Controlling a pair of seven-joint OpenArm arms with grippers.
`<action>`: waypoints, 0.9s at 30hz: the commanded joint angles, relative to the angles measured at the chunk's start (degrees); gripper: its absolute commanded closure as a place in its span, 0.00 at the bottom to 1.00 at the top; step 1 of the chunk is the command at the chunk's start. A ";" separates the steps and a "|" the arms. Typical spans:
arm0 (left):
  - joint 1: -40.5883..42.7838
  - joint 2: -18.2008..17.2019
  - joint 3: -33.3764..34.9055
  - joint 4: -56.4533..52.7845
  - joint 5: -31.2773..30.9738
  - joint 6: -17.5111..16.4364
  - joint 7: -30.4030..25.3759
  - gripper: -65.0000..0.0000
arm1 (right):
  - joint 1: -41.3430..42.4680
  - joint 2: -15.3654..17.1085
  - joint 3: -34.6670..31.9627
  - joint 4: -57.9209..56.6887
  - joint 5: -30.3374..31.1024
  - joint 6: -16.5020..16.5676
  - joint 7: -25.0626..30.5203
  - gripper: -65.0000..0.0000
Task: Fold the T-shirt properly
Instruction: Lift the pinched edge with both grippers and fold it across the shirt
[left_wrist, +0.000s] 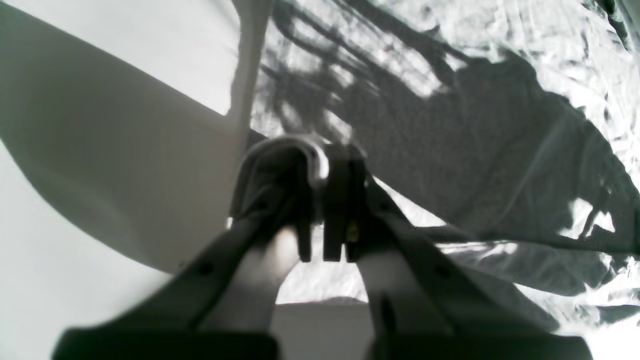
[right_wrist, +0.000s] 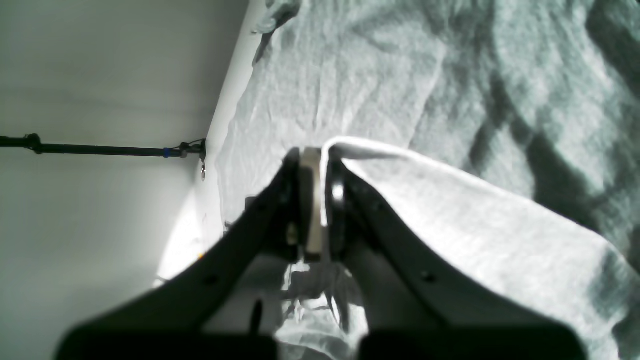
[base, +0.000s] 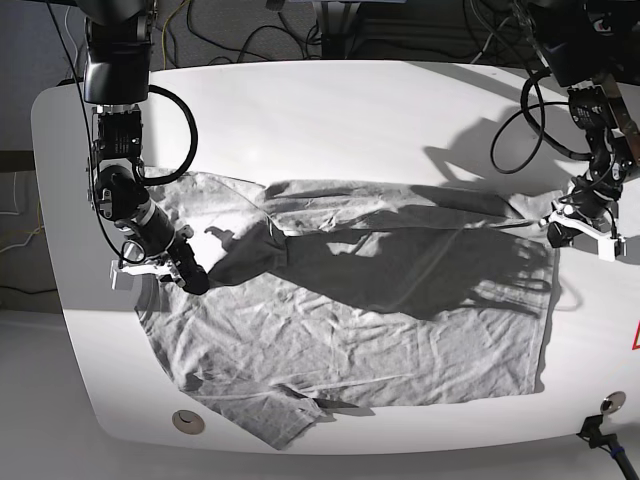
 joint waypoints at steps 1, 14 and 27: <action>-2.60 -1.06 -0.23 -0.86 2.67 -0.28 -1.26 1.00 | 2.00 0.73 0.30 0.41 0.94 1.10 0.71 1.00; -7.26 -1.77 -0.31 -2.44 5.92 -0.46 -1.43 0.92 | 3.41 1.09 0.21 -1.96 0.94 1.10 0.88 1.00; -12.54 -5.28 -0.40 -6.05 11.55 -0.55 -1.96 0.92 | 3.67 2.14 0.12 -1.96 0.86 0.66 0.80 0.60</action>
